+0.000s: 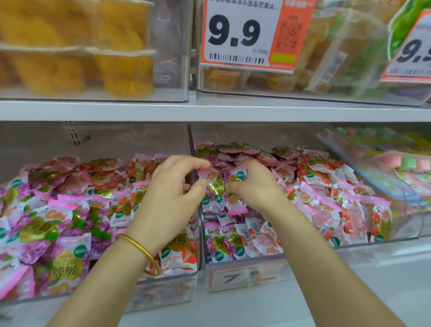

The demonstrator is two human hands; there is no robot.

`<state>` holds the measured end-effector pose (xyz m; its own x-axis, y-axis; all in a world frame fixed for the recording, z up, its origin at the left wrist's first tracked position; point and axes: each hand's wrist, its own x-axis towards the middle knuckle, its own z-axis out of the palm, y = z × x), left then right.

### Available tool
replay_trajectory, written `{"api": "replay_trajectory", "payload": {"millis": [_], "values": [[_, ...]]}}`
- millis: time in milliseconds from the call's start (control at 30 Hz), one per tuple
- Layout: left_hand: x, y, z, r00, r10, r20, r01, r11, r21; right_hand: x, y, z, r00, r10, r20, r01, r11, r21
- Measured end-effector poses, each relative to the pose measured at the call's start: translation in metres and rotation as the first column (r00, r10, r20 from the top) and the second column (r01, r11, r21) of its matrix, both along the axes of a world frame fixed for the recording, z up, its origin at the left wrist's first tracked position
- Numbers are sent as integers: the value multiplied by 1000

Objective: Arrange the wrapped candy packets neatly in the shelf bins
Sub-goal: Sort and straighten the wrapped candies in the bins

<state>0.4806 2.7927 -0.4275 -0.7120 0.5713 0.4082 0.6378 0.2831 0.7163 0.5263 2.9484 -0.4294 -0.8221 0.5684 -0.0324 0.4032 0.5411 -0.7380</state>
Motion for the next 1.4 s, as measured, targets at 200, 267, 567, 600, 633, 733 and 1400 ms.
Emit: {"api": "replay_trajectory", "payload": {"millis": [200, 267, 567, 600, 633, 733, 1400], "values": [[0, -2, -2, 1000, -6, -9, 6, 1000, 2, 1, -6, -1, 998, 20, 64, -15, 997, -76], [0, -3, -2, 1000, -14, -7, 14, 1000, 1, 2, -8, 1, 997, 16, 78, -8, 994, -106], [-1, -5, -4, 1000, -29, -7, 29, 1000, 5, -3, -12, -1, 998, 61, -17, -62, 996, -65], [-1, -6, -4, 1000, -30, -10, 30, 1000, 2, -2, -9, 1, 998, 31, -47, -34, 997, -71], [-1, -6, -4, 999, -30, -11, 30, 1000, 0, 0, -6, 3, 997, -9, -73, 0, 993, -114], [-1, -6, -4, 1000, -31, -4, 31, 1000, 3, 5, 4, 8, 992, -98, -84, 53, 902, -428], [2, -7, -2, 999, -34, 33, 34, 999, 1, 8, 19, 25, 992, 107, 60, -119, 964, 240]]}}
